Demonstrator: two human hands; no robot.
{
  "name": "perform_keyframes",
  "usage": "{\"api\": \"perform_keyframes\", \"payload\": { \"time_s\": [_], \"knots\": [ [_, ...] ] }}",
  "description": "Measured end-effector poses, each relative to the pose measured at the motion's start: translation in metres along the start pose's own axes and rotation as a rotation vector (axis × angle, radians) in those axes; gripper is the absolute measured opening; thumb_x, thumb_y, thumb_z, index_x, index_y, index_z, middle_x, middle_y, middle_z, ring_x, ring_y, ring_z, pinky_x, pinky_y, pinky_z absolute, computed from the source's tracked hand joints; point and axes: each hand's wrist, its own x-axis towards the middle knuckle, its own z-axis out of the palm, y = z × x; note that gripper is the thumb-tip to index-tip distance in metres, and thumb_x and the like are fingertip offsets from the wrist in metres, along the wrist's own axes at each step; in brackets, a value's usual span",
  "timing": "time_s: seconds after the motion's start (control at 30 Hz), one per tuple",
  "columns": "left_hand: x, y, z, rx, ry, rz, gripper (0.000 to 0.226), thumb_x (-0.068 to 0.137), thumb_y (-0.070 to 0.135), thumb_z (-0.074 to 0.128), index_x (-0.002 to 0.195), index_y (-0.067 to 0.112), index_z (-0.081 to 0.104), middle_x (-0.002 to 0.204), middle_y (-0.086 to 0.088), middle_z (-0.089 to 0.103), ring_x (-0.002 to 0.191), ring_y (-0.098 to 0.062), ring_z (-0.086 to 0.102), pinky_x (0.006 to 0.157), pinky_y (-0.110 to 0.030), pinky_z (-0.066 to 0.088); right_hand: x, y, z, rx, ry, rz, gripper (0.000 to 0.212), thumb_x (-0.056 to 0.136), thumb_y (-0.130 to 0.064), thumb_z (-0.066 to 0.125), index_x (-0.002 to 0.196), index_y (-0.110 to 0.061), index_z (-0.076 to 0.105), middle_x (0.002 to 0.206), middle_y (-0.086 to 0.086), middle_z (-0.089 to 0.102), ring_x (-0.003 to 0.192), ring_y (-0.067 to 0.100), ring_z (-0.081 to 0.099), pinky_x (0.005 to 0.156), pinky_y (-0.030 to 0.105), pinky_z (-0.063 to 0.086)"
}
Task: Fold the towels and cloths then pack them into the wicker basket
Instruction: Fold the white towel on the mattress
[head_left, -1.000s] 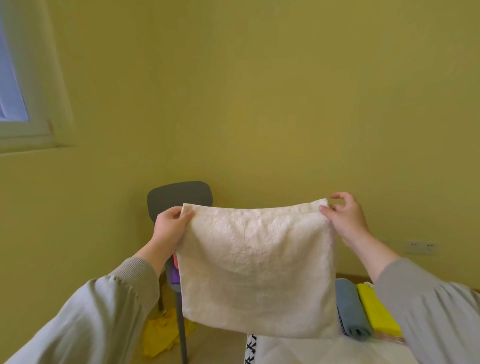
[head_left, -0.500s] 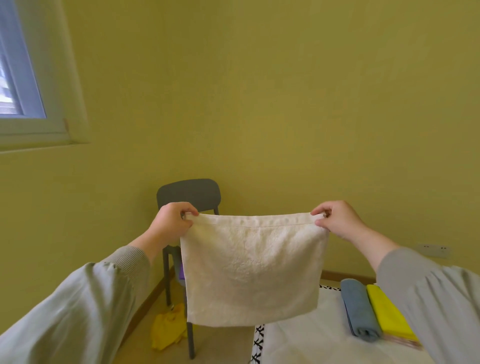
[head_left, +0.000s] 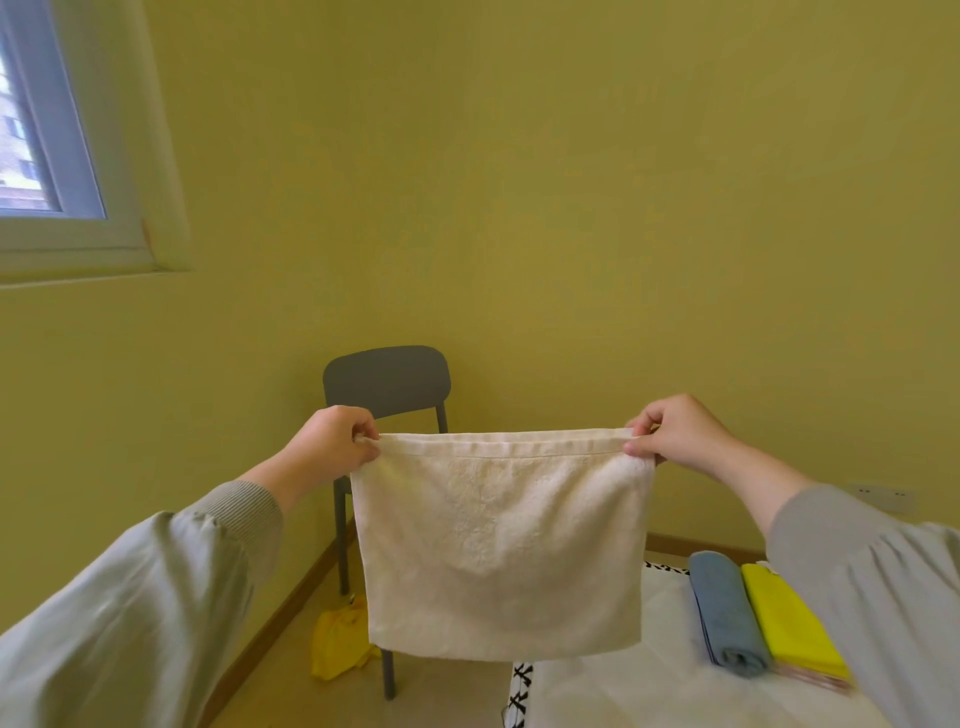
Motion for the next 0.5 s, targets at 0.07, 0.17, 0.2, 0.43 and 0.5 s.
{"api": "perform_keyframes", "payload": {
  "time_s": [0.07, 0.17, 0.2, 0.43, 0.5],
  "knots": [
    [-0.001, -0.006, -0.001, -0.02, -0.028, -0.022, 0.011, 0.084, 0.011, 0.066, 0.077, 0.018, 0.062, 0.08, -0.002, 0.061, 0.07, -0.016, 0.056, 0.057, -0.023, 0.044, -0.002, -0.002, -0.001, 0.047, -0.043, 0.005, 0.018, 0.075, 0.003, 0.075, 0.066, 0.001, 0.059, 0.079, 0.009, 0.065, 0.069, 0.022, 0.066, 0.057, 0.028, 0.056],
    [-0.002, -0.011, -0.003, -0.074, -0.082, -0.043, 0.012, 0.085, 0.01, 0.066, 0.075, 0.014, 0.064, 0.075, -0.003, 0.062, 0.069, -0.018, 0.061, 0.064, -0.03, 0.055, -0.005, -0.006, -0.002, 0.131, -0.087, 0.015, 0.017, 0.079, 0.002, 0.071, 0.071, 0.001, 0.056, 0.066, 0.011, 0.063, 0.06, 0.021, 0.066, 0.054, 0.031, 0.056],
    [-0.003, -0.012, -0.003, -0.088, -0.1, -0.045, 0.013, 0.086, 0.009, 0.065, 0.074, 0.013, 0.064, 0.074, -0.003, 0.062, 0.069, -0.018, 0.061, 0.065, -0.03, 0.056, -0.006, -0.006, -0.002, 0.157, -0.095, 0.017, 0.018, 0.081, 0.001, 0.07, 0.072, 0.0, 0.055, 0.061, 0.008, 0.062, 0.057, 0.02, 0.065, 0.053, 0.032, 0.055],
    [-0.006, -0.015, -0.004, -0.174, -0.179, -0.065, 0.013, 0.089, 0.005, 0.062, 0.076, 0.008, 0.061, 0.067, -0.003, 0.06, 0.067, -0.018, 0.062, 0.072, -0.037, 0.059, -0.008, -0.006, 0.001, 0.037, -0.104, 0.003, 0.018, 0.085, -0.004, 0.067, 0.074, -0.002, 0.053, 0.057, 0.006, 0.061, 0.055, 0.022, 0.065, 0.052, 0.036, 0.057],
    [-0.007, -0.015, -0.004, -0.209, -0.192, -0.076, 0.012, 0.089, 0.005, 0.062, 0.077, 0.008, 0.06, 0.067, -0.002, 0.06, 0.068, -0.018, 0.062, 0.074, -0.039, 0.059, -0.007, -0.002, 0.003, -0.006, -0.093, 0.0, 0.015, 0.086, -0.005, 0.065, 0.077, -0.003, 0.054, 0.06, 0.008, 0.062, 0.056, 0.022, 0.064, 0.053, 0.038, 0.057]
  ]
}}
